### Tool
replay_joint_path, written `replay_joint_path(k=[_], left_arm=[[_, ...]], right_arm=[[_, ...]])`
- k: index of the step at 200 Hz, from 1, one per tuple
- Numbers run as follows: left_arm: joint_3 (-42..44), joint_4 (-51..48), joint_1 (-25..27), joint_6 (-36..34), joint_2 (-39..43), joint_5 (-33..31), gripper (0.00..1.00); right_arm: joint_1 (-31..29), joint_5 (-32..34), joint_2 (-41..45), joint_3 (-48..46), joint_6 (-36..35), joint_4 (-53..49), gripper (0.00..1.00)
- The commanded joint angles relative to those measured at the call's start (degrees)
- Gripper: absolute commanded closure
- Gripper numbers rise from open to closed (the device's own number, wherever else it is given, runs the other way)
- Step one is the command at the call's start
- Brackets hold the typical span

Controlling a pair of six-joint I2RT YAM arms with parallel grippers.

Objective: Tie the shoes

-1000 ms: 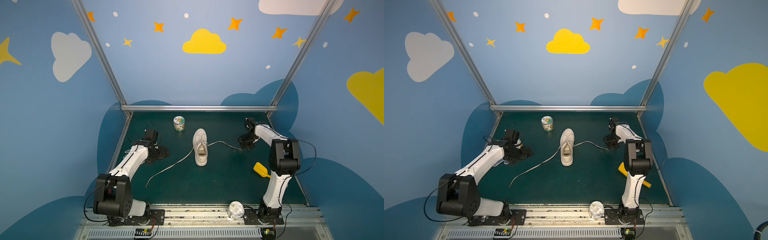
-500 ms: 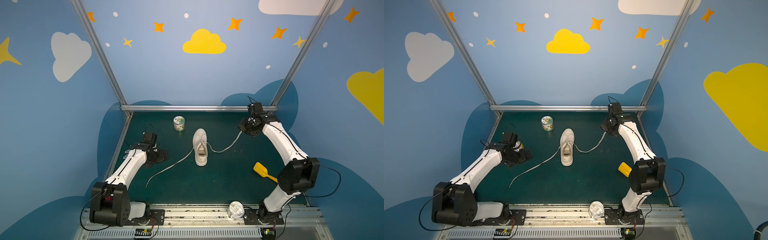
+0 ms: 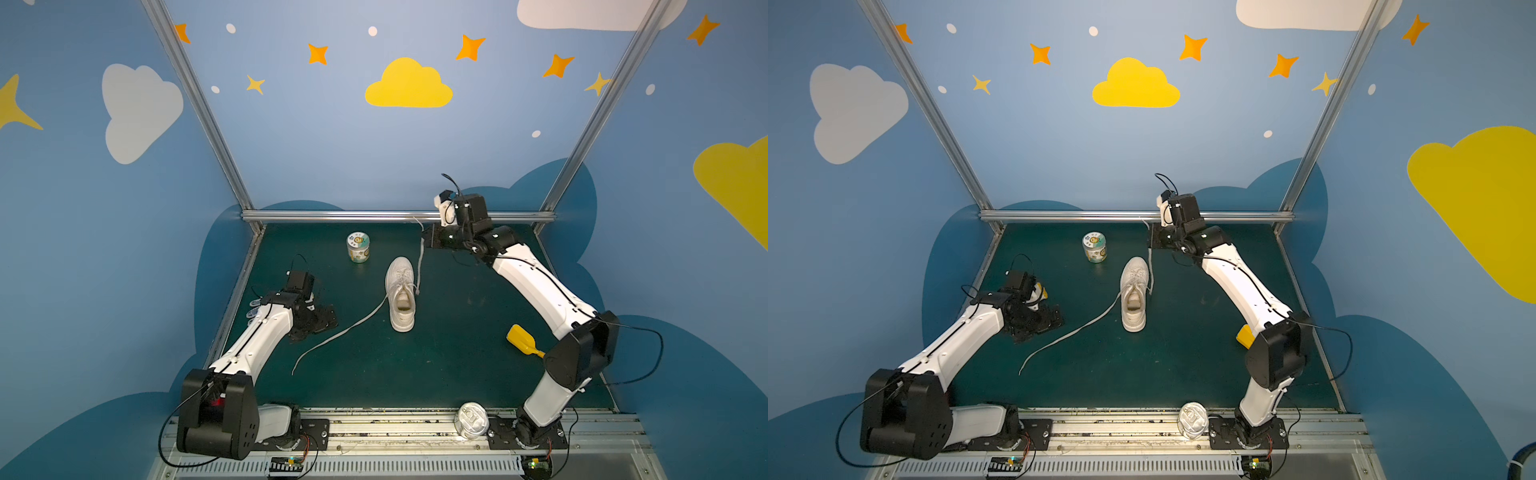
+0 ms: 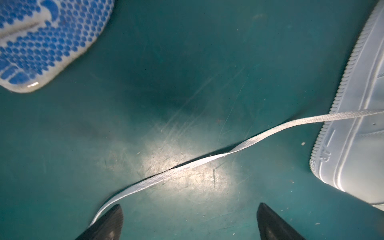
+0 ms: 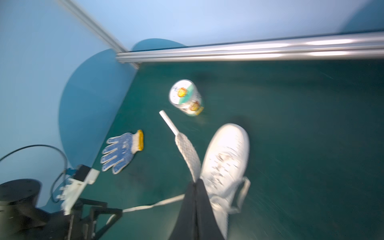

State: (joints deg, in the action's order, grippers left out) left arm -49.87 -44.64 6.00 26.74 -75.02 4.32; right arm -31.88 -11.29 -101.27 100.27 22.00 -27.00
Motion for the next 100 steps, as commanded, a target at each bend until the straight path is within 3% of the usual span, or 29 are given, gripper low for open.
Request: replay_joint_path(k=[1, 100], left_arm=[[0.30, -0.88, 0.22, -0.64, 0.65, 0.65, 0.01], [3.74, 0.16, -0.02, 0.06, 2.31, 0.87, 0.01]], right_arm=[[-3.13, -2.66, -5.09, 3.40, -1.26, 4.46, 1.00], [-13.10, -3.89, -21.33, 19.15, -1.74, 5.79, 1.00]])
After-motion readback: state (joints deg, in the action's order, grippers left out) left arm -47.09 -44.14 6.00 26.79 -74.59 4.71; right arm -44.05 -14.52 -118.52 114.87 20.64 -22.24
